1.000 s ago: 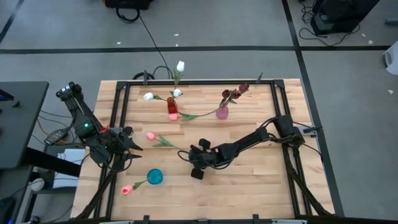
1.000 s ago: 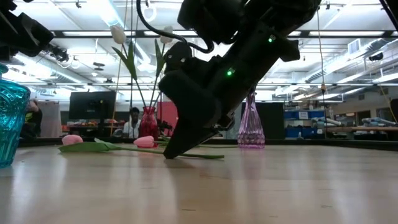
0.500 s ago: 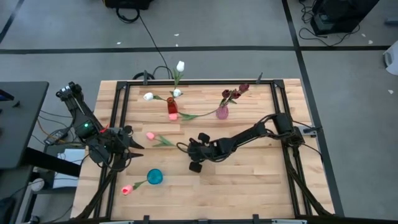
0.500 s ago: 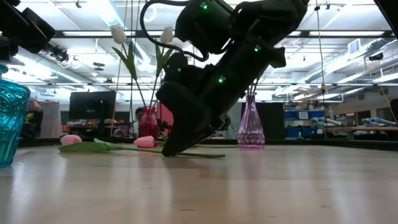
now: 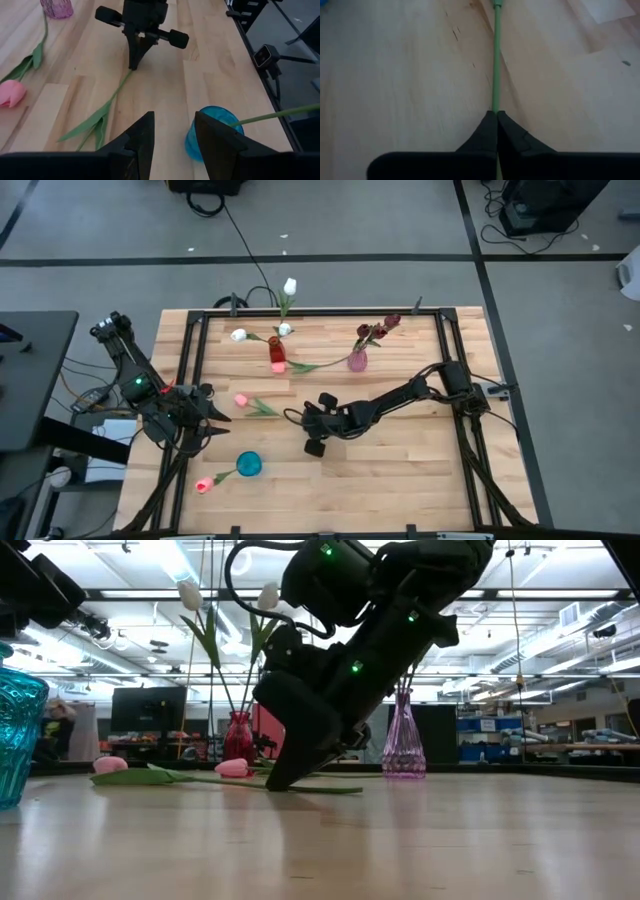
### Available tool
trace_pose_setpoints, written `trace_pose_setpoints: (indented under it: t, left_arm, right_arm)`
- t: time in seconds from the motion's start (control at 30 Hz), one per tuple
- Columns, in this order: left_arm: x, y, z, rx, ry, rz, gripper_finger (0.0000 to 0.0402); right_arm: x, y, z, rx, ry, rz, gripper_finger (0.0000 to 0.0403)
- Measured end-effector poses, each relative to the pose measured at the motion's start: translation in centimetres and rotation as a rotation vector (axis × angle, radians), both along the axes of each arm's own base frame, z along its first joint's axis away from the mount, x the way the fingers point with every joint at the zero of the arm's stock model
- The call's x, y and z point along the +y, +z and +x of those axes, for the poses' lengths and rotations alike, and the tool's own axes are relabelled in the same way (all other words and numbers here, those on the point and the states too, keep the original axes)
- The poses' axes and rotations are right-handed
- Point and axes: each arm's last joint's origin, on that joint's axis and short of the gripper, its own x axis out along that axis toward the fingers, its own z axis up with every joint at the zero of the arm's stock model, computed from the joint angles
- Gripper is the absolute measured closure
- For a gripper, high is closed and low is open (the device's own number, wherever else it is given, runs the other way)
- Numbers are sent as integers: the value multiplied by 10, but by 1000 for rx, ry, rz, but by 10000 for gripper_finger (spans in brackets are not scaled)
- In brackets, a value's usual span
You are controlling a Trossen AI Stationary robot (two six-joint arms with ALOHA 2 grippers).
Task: Sort flowers into vase by color
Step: Put the bottom pink tulip into the blue vase
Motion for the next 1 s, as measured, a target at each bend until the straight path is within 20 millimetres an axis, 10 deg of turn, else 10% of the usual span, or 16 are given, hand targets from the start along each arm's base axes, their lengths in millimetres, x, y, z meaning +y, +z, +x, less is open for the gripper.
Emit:
trace_pose_setpoints:
  t: [0.57,1.0]
  left_arm:
    - [8,-7,0,-101,155,156,254]
    - [17,23,4,-324,228,165,254]
  right_arm:
    - [3,70,-4,-220,-41,-155,401]
    - [5,145,12,-776,53,-252,402]
